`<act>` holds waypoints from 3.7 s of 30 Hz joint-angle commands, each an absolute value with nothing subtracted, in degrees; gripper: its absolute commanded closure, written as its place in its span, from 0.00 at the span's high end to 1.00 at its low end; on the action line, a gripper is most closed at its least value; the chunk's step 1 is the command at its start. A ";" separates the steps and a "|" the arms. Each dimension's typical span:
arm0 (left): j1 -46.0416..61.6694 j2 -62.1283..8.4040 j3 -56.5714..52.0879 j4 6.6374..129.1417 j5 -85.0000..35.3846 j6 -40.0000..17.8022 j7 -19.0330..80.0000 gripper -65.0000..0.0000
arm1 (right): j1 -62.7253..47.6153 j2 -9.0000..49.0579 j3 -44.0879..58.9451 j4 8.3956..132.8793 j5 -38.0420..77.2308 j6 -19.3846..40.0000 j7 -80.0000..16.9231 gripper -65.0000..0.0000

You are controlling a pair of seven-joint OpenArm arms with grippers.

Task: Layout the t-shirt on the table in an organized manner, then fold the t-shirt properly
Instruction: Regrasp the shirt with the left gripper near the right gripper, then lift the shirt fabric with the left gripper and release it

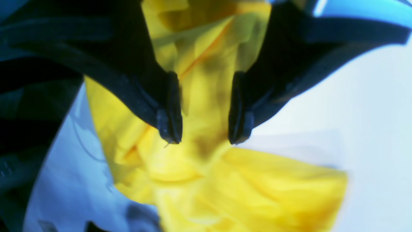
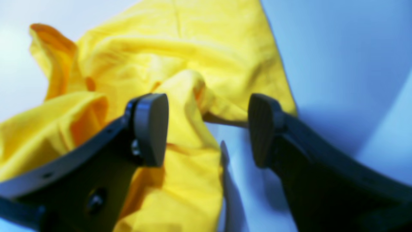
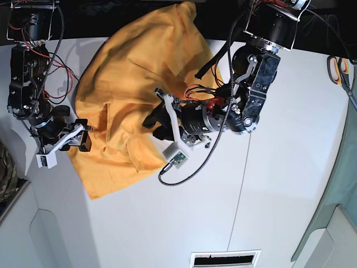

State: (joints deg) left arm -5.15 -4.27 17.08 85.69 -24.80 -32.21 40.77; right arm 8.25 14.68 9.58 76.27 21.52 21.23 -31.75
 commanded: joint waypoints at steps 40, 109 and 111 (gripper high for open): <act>-21.26 2.20 13.96 53.06 -16.40 -28.73 17.72 0.09 | 2.17 6.17 9.63 77.30 31.88 32.40 -38.98 0.18; -32.18 -7.51 32.56 46.96 1.87 -20.14 11.18 0.00 | 2.02 8.40 15.27 85.58 32.47 32.86 -41.19 0.00; -32.56 -9.39 32.56 46.96 1.17 -20.12 11.16 0.00 | 2.07 10.07 15.31 86.11 33.17 32.86 -41.17 0.00</act>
